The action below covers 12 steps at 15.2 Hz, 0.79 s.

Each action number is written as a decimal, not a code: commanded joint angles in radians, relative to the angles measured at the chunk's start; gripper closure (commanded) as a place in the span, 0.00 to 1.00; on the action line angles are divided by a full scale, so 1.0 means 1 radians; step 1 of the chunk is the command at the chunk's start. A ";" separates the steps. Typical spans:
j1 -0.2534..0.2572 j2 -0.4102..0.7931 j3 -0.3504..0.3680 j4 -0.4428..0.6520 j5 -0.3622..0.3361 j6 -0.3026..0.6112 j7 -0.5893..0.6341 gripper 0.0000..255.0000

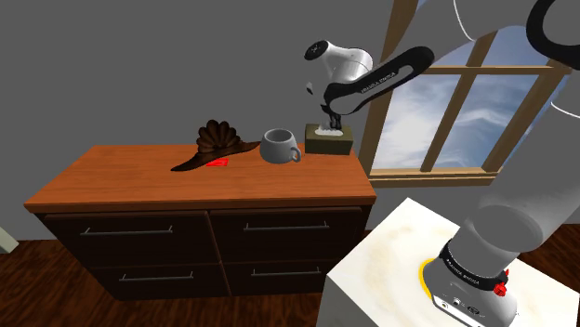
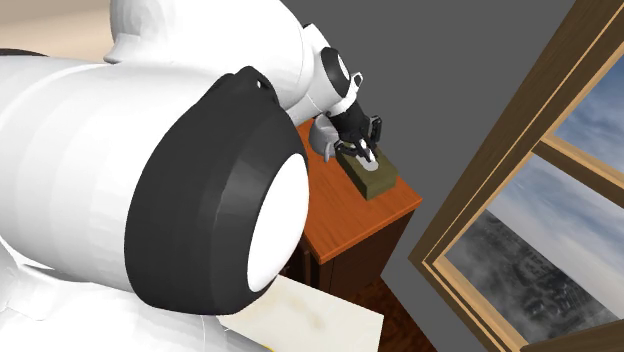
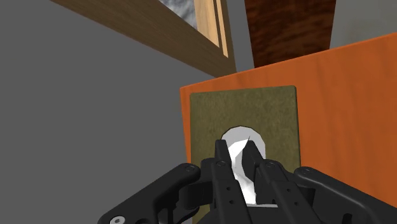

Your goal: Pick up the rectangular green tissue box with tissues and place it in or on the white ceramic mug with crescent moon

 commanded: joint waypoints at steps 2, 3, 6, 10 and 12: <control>0.002 -0.018 0.002 0.018 0.015 -0.029 -0.024 1.00; 0.002 -0.024 0.002 0.024 0.020 -0.039 -0.032 1.00; 0.004 -0.040 0.003 0.045 0.034 -0.069 -0.056 1.00; 0.007 -0.059 0.005 0.075 0.050 -0.110 -0.087 1.00; 0.008 -0.067 0.006 0.091 0.058 -0.131 -0.101 1.00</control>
